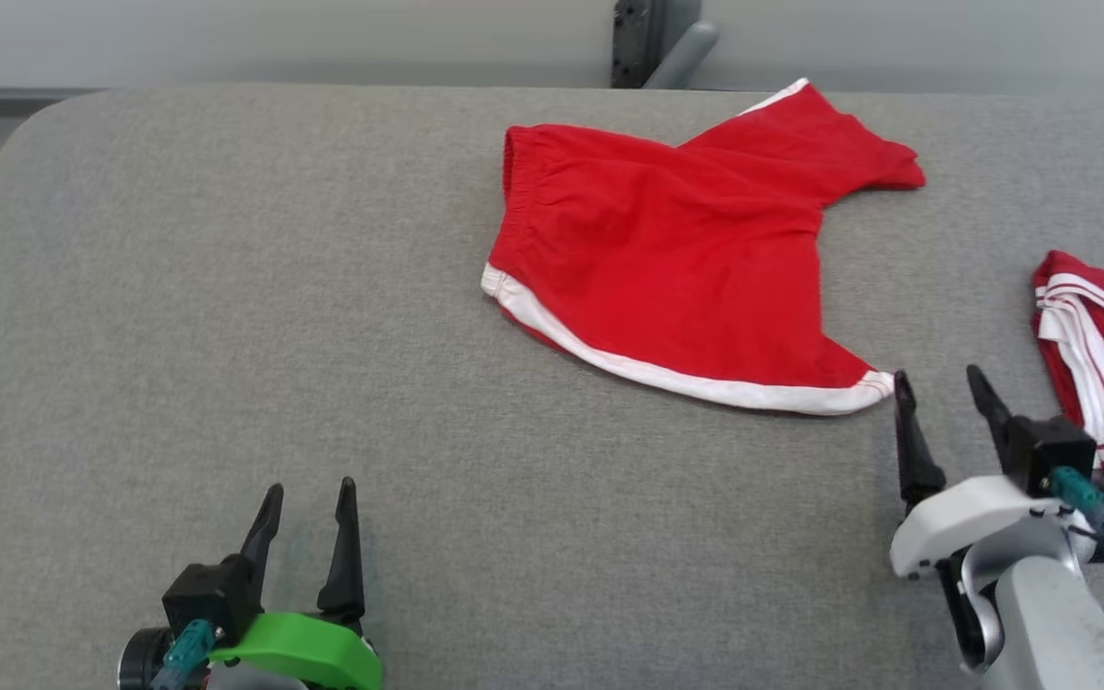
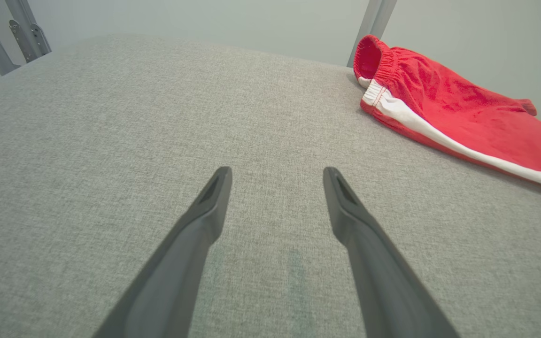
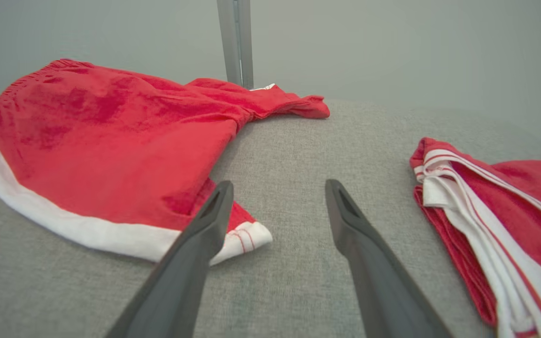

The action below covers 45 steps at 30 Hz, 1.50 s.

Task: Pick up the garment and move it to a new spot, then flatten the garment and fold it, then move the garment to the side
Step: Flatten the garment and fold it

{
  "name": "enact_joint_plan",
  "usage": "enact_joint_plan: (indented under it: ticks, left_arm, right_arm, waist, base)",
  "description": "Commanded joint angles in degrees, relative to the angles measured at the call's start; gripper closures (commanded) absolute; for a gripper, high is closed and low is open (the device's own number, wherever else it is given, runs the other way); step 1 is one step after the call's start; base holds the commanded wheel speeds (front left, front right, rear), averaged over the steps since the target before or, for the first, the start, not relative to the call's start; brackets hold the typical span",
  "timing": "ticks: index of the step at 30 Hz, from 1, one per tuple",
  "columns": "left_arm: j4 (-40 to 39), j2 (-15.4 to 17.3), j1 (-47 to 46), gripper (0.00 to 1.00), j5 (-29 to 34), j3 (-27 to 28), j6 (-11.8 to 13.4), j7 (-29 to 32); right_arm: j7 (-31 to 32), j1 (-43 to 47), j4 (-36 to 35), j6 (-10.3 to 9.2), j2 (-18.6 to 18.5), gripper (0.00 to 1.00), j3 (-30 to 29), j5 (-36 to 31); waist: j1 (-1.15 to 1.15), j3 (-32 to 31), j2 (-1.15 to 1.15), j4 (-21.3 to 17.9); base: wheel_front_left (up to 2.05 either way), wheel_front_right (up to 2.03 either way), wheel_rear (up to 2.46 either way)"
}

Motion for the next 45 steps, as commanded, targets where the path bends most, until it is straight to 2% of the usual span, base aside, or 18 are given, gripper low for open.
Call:
enact_joint_plan:
  ticks: [1, 9, 22, 30, 36, 45]
  left_arm:
    - [0.4, 0.2, 1.6, 0.00, 1.2, 0.9, 0.2, 0.0]
    - [0.8, 0.2, 5.9, 0.00, 3.8, 4.3, -0.4, 0.0]
    - [0.4, 0.2, 6.8, 0.00, 4.2, 5.1, -0.6, 0.0]
    - [-0.7, 0.2, 5.7, 0.00, 3.9, 4.4, -1.0, 0.0]
    - [-1.5, 0.2, 1.3, 0.00, 3.4, 2.9, -1.7, 0.0]
    - [-0.9, 0.2, -4.6, 0.00, 1.9, -1.0, -2.3, 0.0]
  right_arm:
    - [-0.1, 2.6, -1.1, -0.07, 0.6, 0.00, 1.6, 0.8]
    - [-0.1, 8.6, -3.2, -0.08, 1.1, 0.00, 6.5, 3.1]
    - [-0.1, 11.3, -3.3, -0.07, 2.2, 0.00, 6.3, 4.3]
    - [-0.1, 9.0, -3.3, -0.07, 2.3, 0.00, 6.3, 4.2]
    - [-0.1, 4.7, -2.0, -0.07, 2.3, 0.00, 7.8, 4.6]
    - [-0.1, -4.3, 5.3, -0.07, 1.5, 0.00, 10.5, 6.7]
  waist:
    - [0.00, -5.6, 0.00, -6.4]
    - [0.00, -8.9, 0.00, -9.3]
    - [0.00, -9.0, 0.00, -9.1]
    - [0.00, -7.8, 0.00, -9.1]
    - [0.00, -3.7, 0.00, -9.3]
    - [0.00, 1.9, 0.00, -8.6]
  base:
    - [0.00, 0.00, 0.00]
    - [0.00, 0.00, 0.00]
    - [0.00, 0.00, 0.00]
    - [0.00, 0.00, 0.00]
    - [0.00, 0.00, 0.00]
    - [0.00, 0.00, 0.00]
